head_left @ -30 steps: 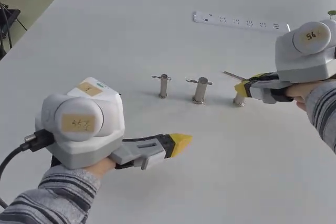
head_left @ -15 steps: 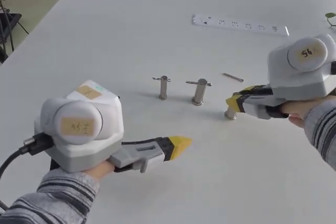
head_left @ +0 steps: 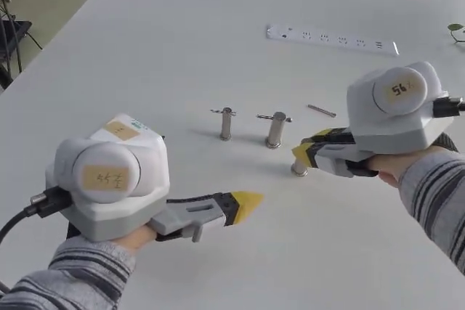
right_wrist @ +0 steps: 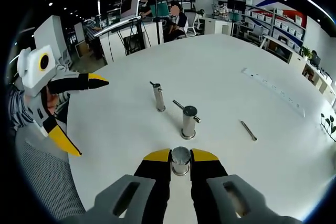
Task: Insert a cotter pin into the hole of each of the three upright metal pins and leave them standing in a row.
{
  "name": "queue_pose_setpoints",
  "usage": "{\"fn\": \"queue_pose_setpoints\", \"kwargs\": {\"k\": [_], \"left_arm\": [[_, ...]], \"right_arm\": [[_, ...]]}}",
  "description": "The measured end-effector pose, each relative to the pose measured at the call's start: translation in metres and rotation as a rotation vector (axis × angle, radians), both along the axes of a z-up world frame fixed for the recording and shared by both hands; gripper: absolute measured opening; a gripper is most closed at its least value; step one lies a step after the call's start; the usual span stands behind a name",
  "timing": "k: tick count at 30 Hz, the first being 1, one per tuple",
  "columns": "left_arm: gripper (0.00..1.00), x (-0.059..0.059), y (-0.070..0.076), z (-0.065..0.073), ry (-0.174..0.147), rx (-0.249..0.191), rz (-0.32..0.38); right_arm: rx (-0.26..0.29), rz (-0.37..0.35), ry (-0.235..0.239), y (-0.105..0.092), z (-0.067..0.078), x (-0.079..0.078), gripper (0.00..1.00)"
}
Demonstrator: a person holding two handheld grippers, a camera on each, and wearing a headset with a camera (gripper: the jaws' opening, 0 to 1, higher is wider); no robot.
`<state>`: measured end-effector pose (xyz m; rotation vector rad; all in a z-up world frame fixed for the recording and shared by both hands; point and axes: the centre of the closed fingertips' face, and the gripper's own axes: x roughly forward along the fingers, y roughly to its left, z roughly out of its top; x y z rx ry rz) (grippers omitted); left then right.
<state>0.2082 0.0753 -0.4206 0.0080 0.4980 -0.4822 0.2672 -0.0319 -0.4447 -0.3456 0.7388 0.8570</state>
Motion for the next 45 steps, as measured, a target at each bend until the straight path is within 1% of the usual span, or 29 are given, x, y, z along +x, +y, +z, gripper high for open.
{"fn": "queue_pose_setpoints", "kwargs": {"k": [2,5,8,16,20,22,27,32,34,35,36,37,41,43,44,45], "left_arm": [[0.95,0.000,0.000,0.000,0.000,0.001,-0.001],[0.95,0.000,0.000,0.001,-0.003,0.000,-0.001],[0.95,0.000,0.001,0.000,-0.001,0.002,-0.001],[0.95,-0.001,0.000,-0.001,0.002,0.005,-0.007],[0.95,-0.002,-0.002,-0.002,0.005,0.006,-0.010],[0.95,-0.003,-0.003,-0.002,0.007,0.005,-0.012],[0.95,-0.003,-0.005,-0.001,0.005,0.005,-0.017],[0.95,-0.004,-0.005,0.000,0.003,0.008,-0.019],[0.95,-0.005,-0.005,0.001,0.003,0.007,-0.020],[0.95,-0.005,-0.005,0.001,0.002,0.008,-0.021],[0.95,-0.005,-0.005,0.002,-0.001,0.008,-0.022],[0.95,-0.005,-0.005,0.003,-0.002,0.008,-0.021],[0.95,-0.006,-0.004,0.002,-0.001,0.013,-0.021],[0.95,-0.006,-0.005,0.003,-0.001,0.010,-0.020],[0.95,-0.005,-0.005,0.003,-0.001,0.010,-0.019],[0.95,-0.005,-0.005,0.003,-0.003,0.010,-0.019]], "right_arm": [[0.002,0.002,0.001,0.002,-0.001,-0.002,0.08],[-0.002,0.024,0.003,0.006,-0.003,-0.007,0.08],[0.006,0.047,-0.003,0.010,-0.003,-0.010,0.08],[0.016,0.070,-0.003,0.013,-0.003,-0.013,0.08],[0.022,0.064,-0.014,0.013,-0.004,-0.015,0.08],[0.028,0.051,-0.011,0.012,-0.004,-0.015,0.08],[0.023,0.028,-0.020,0.012,-0.004,-0.014,0.09],[0.041,0.008,-0.017,0.012,-0.004,-0.013,0.09],[0.063,-0.008,0.010,0.012,-0.005,-0.014,0.10],[0.081,-0.023,0.038,0.013,-0.005,-0.016,0.11],[0.096,-0.042,0.056,0.012,-0.005,-0.016,0.15],[0.098,-0.033,0.040,0.011,-0.003,-0.015,0.18],[0.110,-0.019,0.036,0.008,0.002,-0.018,0.19],[0.137,-0.029,0.065,0.006,0.005,-0.019,0.20],[0.152,-0.035,0.071,0.003,0.008,-0.019,0.21],[0.156,-0.037,0.070,0.001,0.010,-0.018,0.21]]}}
